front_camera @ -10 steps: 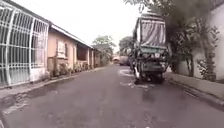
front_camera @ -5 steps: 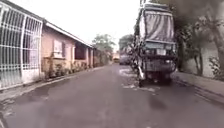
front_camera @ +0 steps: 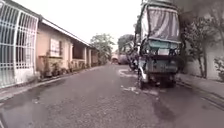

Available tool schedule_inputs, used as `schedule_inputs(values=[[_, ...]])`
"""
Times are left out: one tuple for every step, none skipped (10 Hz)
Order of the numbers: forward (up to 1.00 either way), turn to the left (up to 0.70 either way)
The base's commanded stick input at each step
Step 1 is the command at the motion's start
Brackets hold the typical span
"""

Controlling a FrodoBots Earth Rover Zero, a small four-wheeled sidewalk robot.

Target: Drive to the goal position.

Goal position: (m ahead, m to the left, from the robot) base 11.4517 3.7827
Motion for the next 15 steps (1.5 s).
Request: schedule_inputs(values=[[0.7,0.0],[0.7,0.0],[0.7,0.0],[0.7,0.0],[0.7,0.0],[0.7,0.0],[0.7,0.0],[0.7,0.0],[0.7,0.0],[0.7,0.0],[0.7,0.0],[0.7,0.0],[0.7,0.0],[0.7,0.0],[0.7,0.0]])
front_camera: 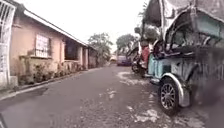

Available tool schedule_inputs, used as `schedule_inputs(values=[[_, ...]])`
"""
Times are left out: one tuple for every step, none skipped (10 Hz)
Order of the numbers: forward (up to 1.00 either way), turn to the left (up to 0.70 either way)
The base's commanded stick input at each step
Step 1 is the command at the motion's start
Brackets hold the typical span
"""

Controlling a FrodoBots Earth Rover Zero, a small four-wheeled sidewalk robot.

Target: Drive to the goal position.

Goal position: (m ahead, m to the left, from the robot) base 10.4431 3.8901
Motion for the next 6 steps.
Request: schedule_inputs(values=[[0.7,0.0],[0.7,0.0],[0.7,0.0],[0.7,0.0],[0.7,0.0],[0.7,0.0]])
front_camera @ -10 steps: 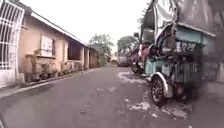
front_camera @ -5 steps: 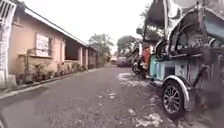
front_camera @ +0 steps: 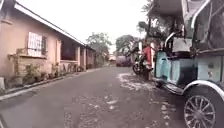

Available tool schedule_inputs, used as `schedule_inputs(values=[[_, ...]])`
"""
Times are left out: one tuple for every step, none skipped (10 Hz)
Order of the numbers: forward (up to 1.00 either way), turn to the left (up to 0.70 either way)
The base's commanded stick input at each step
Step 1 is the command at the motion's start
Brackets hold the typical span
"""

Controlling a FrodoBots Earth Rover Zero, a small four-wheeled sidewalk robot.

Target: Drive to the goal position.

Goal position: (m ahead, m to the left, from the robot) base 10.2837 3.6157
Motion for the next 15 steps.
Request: schedule_inputs(values=[[0.7,0.0],[0.7,0.0],[0.7,0.0],[0.7,0.0],[0.7,0.0],[0.7,0.0],[0.7,0.0],[0.7,0.0],[0.7,0.0],[0.7,0.0],[0.7,0.0],[0.7,0.0],[0.7,0.0],[0.7,0.0],[0.7,0.0]])
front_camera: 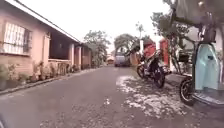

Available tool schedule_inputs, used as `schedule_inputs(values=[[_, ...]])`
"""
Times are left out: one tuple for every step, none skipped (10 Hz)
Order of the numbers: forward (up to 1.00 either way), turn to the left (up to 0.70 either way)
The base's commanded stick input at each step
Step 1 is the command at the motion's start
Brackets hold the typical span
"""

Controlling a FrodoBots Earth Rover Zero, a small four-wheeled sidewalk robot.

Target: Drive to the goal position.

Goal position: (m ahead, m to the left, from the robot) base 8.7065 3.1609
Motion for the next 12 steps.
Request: schedule_inputs(values=[[0.7,0.0],[0.7,0.0],[0.7,0.0],[0.7,0.0],[0.7,0.0],[0.7,0.0],[0.7,0.0],[0.7,0.0],[0.7,0.0],[0.7,0.0],[0.7,0.0],[0.7,0.0]])
